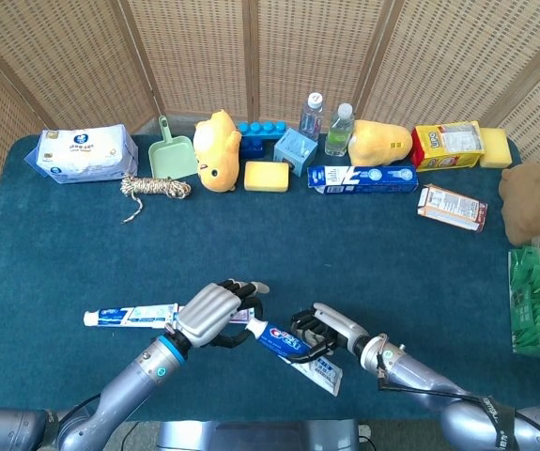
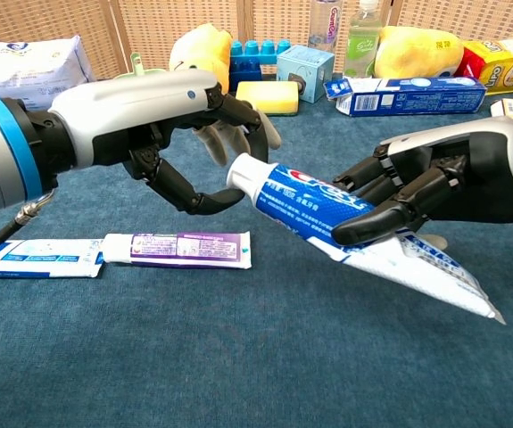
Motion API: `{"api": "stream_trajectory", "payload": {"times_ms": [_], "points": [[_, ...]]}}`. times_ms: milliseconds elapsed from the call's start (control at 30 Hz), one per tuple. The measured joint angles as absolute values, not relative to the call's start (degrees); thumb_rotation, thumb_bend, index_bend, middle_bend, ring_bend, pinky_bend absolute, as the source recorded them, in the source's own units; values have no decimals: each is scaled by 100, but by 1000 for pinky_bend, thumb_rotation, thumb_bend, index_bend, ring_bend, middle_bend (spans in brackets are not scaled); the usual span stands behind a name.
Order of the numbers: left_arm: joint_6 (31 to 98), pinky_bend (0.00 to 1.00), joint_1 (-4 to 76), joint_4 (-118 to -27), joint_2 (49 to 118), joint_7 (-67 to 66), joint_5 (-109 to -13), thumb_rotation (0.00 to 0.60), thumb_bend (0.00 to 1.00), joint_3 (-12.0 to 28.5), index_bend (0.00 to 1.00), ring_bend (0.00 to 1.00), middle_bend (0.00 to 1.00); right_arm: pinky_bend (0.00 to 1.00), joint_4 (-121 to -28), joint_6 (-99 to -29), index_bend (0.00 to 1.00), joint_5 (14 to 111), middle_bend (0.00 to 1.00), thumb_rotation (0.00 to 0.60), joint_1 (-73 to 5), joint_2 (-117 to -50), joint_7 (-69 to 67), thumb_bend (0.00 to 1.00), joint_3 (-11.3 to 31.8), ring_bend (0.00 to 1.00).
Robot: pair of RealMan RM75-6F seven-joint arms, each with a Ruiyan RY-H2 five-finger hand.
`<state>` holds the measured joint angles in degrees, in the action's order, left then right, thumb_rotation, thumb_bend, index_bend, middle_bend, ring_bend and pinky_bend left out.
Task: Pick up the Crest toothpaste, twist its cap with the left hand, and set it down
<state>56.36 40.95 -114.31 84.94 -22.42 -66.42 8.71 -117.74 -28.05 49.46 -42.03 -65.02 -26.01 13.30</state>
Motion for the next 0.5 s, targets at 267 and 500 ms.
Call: {"api": "stream_trajectory", "payload": {"times_ms": [267,500], "points": [[5654,290,4137,-11447,8420,-2277,-6571,600,407,796,506,274,261,861,-11756,-2864,896,4898,838,600,-4241,-6523,-2565,380,1272,784],[5679,293,4177,-11454,8365,-2282,-6487,600,434,782,545,284,283,863,-11718,-2892,895,4887,846,600,-4266,-6546,-2508,380,1201,791]]}}
